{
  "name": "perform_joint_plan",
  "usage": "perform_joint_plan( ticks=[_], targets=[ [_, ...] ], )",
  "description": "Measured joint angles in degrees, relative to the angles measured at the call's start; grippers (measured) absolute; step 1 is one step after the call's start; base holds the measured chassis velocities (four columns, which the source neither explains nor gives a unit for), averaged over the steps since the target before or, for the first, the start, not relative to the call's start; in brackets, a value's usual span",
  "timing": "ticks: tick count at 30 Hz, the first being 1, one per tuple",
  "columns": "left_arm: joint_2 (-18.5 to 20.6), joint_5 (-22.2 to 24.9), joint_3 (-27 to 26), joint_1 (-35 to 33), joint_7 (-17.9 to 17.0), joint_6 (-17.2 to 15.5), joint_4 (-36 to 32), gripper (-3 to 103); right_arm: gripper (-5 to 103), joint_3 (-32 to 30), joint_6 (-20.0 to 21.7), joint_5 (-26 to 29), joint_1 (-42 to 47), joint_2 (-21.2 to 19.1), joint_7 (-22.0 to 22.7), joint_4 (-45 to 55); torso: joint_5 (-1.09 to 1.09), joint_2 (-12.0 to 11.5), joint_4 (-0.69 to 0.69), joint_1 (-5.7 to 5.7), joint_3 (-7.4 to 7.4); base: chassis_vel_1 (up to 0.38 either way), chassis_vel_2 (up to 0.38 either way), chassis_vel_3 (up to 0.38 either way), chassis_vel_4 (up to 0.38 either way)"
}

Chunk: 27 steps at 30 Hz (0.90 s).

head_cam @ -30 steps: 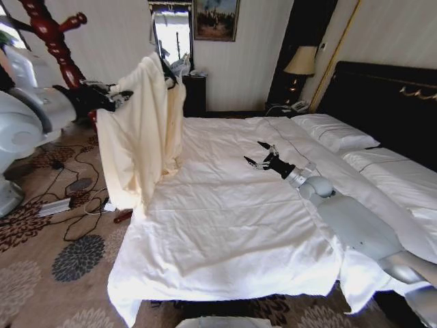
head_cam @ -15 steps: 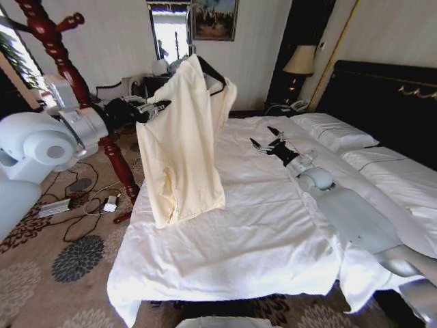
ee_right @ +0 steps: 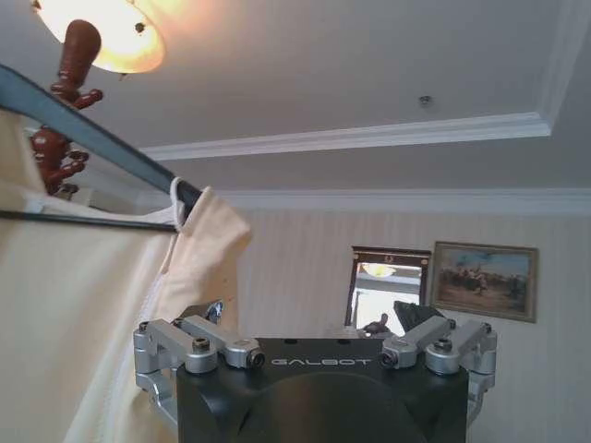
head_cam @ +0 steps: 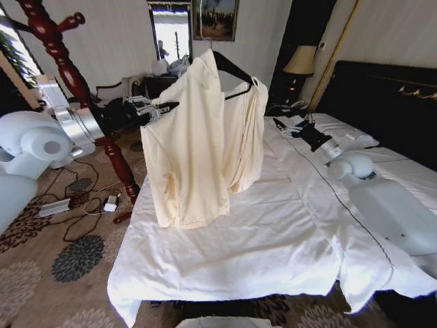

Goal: Pick up the clothes from the bed and hang them on the clothes hanger.

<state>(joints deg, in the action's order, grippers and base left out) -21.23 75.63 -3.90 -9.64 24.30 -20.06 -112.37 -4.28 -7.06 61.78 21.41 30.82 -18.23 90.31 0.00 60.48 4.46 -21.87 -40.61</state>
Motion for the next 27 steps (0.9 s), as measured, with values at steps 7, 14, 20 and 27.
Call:
perform_joint_plan(
  ticks=[7,14,20,27],
  targets=[
    [0.11,0.35,0.39,0.21,-0.02,0.00,-0.95,23,100,1.20,4.35,3.63,-0.55,0.14,11.57,7.19,-0.01,0.00,-0.01,0.00,0.00,0.000,0.000,0.000,0.000],
    [-0.18,0.45,0.41,0.23,-0.13,-0.01,-1.09,23,100,1.67,4.84,4.98,-0.59,-0.06,13.67,11.02,-0.01,0.00,0.00,-0.01,0.00,0.000,0.000,0.000,0.000],
    [-1.08,0.28,0.47,0.14,-0.28,-0.17,-1.12,23,100,2.38,6.07,5.37,-1.44,0.10,14.69,13.42,-0.01,0.00,0.01,0.00,0.00,0.000,0.000,0.000,0.000],
    [-1.80,0.27,0.51,0.21,-0.29,-0.24,-1.23,23,103,3.67,8.08,4.75,-1.36,1.63,15.36,13.76,0.00,0.00,0.00,-0.01,0.00,0.000,0.000,0.000,0.000]
  ],
)
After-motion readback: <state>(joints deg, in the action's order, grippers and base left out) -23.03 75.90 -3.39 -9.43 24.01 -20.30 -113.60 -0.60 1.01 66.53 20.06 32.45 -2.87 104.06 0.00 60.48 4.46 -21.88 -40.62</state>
